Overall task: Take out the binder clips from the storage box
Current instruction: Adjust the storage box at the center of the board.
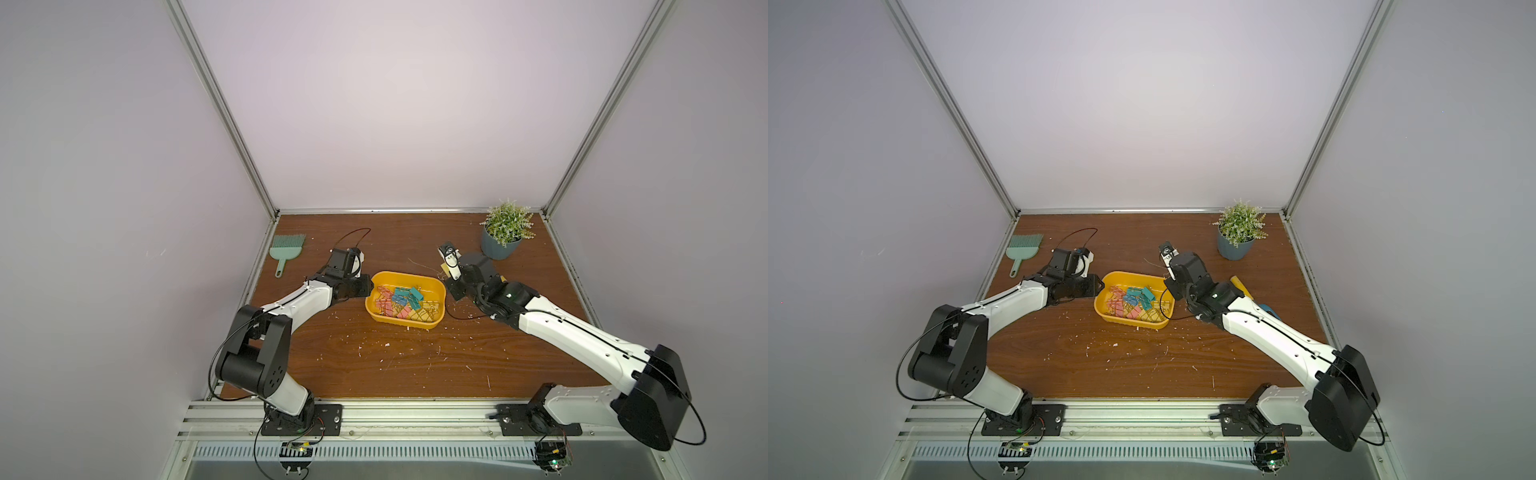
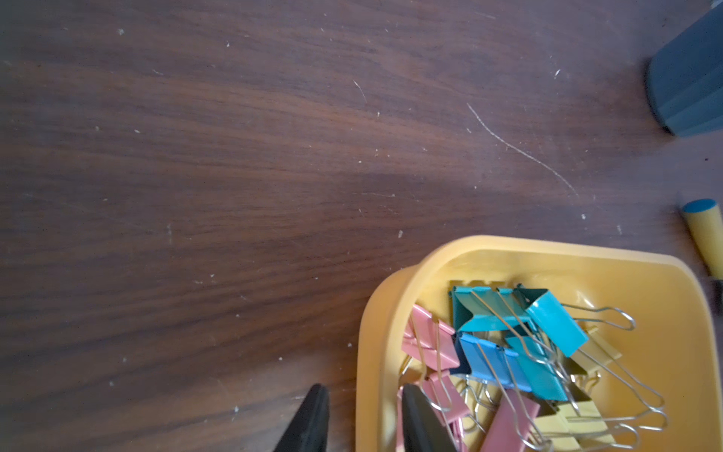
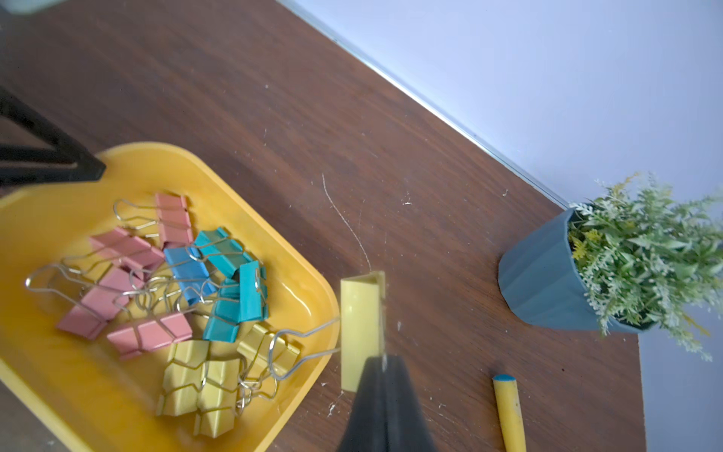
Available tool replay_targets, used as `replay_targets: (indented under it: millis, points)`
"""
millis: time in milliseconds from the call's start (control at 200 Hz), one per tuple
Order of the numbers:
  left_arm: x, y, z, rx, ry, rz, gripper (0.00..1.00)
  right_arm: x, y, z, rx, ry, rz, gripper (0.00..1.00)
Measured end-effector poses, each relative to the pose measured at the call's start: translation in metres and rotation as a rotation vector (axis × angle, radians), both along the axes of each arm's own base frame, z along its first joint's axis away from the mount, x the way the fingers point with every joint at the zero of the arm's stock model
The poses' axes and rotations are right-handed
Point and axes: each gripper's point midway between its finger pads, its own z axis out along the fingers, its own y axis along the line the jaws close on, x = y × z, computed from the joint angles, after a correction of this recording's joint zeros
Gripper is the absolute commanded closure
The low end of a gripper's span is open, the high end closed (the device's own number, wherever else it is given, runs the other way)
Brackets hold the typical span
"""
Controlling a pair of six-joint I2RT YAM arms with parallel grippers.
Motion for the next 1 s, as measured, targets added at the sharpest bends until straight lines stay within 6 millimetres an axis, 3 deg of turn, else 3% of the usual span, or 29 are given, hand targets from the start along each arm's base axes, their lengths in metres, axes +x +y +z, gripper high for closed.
replay_targets:
  millis: [180,260,415,600,871,1001]
  points:
    - [0.004,-0.005,-0.005,0.006,0.012,0.001,0.82,0.006,-0.041,-0.009,0.192,0.029,-0.176,1.00]
    - [0.004,-0.005,-0.006,0.006,0.018,0.013,0.82,0.008,-0.056,-0.022,0.258,0.060,-0.250,1.00]
    - [0.006,-0.005,-0.005,-0.006,0.020,0.043,0.92,0.005,-0.073,-0.056,0.387,0.142,-0.362,1.00]
    - [0.011,-0.002,-0.005,-0.024,0.012,0.099,0.96,0.005,-0.081,-0.087,0.523,0.211,-0.458,1.00]
    - [0.014,0.002,-0.005,-0.021,0.005,0.141,0.96,0.009,-0.071,-0.114,0.715,0.263,-0.526,1.00]
    - [0.016,0.005,-0.005,-0.017,0.004,0.159,0.82,0.011,-0.069,-0.128,0.812,0.286,-0.593,1.00]
